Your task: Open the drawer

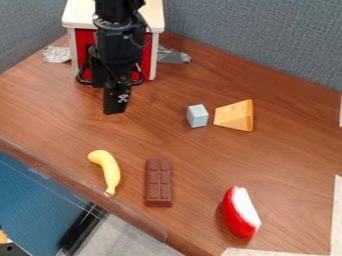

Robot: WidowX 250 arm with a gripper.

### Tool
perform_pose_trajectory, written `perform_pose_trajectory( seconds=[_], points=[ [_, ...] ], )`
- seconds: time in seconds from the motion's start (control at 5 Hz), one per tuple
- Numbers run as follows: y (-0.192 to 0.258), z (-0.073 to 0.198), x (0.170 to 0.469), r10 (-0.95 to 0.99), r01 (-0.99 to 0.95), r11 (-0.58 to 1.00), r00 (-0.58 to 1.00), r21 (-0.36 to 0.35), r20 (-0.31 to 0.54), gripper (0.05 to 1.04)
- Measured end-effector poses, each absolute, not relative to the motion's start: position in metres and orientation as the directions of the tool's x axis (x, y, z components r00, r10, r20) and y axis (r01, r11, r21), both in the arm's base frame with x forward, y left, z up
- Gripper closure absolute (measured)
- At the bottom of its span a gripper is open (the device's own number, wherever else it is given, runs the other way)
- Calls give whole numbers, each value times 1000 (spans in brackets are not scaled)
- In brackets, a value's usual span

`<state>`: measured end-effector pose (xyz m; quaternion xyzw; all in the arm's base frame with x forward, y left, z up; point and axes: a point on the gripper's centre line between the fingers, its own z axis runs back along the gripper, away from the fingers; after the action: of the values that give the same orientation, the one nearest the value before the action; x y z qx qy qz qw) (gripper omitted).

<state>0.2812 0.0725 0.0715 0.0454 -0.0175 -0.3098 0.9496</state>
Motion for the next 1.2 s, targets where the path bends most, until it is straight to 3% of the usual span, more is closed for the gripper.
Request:
perform_pose_trajectory(
  seconds=[0.2, 0.6, 1.2],
  points=[
    [84, 62, 293, -686, 678, 722, 727, 136, 22, 84],
    [83, 71, 311, -813, 777, 577, 577, 252, 79, 84],
    [98, 57, 320, -783, 741, 614, 617, 271, 86, 84]
  ],
)
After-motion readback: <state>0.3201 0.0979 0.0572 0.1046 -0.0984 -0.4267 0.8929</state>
